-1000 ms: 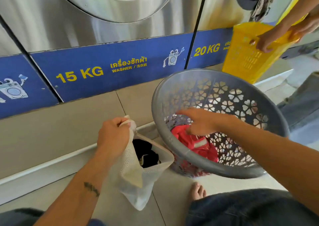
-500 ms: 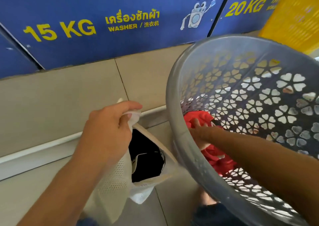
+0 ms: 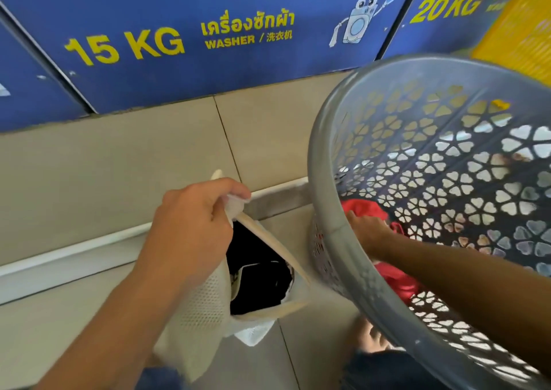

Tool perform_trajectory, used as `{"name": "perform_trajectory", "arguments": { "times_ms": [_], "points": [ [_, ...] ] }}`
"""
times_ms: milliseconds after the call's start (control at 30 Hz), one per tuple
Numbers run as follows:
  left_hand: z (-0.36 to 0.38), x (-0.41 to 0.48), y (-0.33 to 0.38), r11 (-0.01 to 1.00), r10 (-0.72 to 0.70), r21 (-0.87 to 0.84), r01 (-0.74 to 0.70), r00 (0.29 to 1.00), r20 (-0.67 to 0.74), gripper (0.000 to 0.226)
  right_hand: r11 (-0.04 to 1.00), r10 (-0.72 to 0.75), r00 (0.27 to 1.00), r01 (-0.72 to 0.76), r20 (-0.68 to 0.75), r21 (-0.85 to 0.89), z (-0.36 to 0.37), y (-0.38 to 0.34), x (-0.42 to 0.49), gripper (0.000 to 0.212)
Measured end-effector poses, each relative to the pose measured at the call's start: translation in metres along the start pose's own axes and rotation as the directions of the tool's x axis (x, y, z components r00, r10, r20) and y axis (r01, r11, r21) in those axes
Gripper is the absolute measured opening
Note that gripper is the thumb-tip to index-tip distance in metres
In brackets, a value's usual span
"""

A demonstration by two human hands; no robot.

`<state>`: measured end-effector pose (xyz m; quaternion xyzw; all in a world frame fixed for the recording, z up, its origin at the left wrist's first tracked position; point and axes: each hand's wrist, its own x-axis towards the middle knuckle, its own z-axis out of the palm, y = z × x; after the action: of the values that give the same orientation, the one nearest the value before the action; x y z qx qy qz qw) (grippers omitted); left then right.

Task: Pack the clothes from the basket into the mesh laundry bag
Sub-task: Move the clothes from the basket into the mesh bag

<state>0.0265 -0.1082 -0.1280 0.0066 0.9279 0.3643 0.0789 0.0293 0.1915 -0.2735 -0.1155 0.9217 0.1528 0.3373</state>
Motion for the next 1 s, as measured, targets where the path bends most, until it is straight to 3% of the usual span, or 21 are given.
{"name": "perform_trajectory", "arguments": {
  "times_ms": [100, 233, 433, 533, 667, 767, 867, 1000],
  "points": [
    [-0.004, -0.001, -0.004, 1.000, 0.003, -0.030, -0.004, 1.000, -0.013, 0.048, 1.000, 0.000, 0.995, 0.001, -0.101, 0.007, -0.024, 0.009, -0.020, 0.066],
    [-0.012, -0.007, 0.000, 0.995, 0.017, -0.099, -0.017, 1.000, 0.000, 0.047, 0.983, 0.068, 0.979, -0.033, -0.191, 0.181, -0.063, 0.013, -0.064, 0.067],
    [-0.020, -0.027, 0.008, 0.967, -0.035, -0.252, 0.034, 0.999, -0.002, 0.029, 0.935, 0.179, 0.901, -0.031, -0.395, 0.354, -0.100, 0.008, -0.136, 0.041],
    [-0.022, -0.038, 0.005, 0.954, -0.043, -0.296, 0.042, 0.999, 0.005, 0.028, 0.908, 0.234, 0.791, 0.030, -0.565, 0.418, -0.120, 0.010, -0.173, 0.035],
    [-0.027, -0.051, -0.003, 0.956, -0.054, -0.287, 0.051, 0.999, -0.003, 0.028, 0.845, 0.378, 0.534, 0.136, -0.757, 0.518, -0.159, -0.002, -0.235, 0.028],
    [-0.035, -0.058, -0.006, 0.959, -0.075, -0.276, 0.060, 0.996, -0.042, 0.024, 0.824, 0.431, 0.392, 0.195, -0.813, 0.532, -0.186, -0.026, -0.270, 0.029],
    [-0.041, -0.063, -0.010, 0.956, -0.143, -0.268, 0.123, 0.988, -0.059, 0.024, 0.831, 0.412, 0.301, 0.264, -0.860, 0.490, -0.212, -0.056, -0.294, 0.032],
    [-0.048, -0.065, -0.019, 0.922, -0.223, -0.338, 0.192, 0.973, -0.056, 0.016, 0.807, 0.398, 0.239, 0.367, -0.886, 0.462, -0.238, -0.094, -0.306, 0.039]
  ]
}}
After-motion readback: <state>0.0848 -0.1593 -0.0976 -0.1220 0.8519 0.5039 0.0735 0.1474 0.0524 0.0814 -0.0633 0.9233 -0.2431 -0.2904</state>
